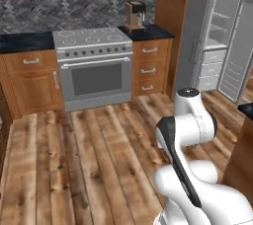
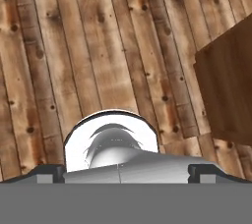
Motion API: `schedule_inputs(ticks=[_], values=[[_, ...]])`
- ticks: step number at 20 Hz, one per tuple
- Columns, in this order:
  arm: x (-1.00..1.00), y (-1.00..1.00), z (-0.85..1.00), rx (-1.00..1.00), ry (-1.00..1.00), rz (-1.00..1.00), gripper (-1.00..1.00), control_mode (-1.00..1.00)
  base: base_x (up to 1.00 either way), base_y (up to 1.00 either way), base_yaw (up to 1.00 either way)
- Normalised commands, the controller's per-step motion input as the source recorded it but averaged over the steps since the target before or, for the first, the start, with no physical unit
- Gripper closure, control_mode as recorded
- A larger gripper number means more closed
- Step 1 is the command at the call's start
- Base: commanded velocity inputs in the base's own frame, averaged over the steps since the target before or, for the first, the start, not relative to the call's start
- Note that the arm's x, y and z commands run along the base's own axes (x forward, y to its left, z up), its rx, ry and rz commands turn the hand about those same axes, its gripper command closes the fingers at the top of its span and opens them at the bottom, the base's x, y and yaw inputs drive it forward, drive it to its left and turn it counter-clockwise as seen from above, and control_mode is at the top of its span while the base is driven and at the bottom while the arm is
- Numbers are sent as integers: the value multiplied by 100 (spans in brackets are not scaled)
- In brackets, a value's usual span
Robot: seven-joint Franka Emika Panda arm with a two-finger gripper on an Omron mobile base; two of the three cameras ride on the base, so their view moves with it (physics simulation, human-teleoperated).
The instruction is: Retrieve the butter from the fridge and place it on a plate on the dining table. Then retrieve the butter knife by the fridge and place it near the plate.
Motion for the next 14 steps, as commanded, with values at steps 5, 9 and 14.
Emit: schedule_inputs(ticks=[5, 9, 14], values=[[0, 0, 0, 0, 0, 0, -100, 100, 100, 45, -24], [0, 0, 0, 0, 0, 0, -100, 100, 100, 41, -27], [0, 0, 0, 0, 0, 0, -100, 100, 100, 23, -26]])
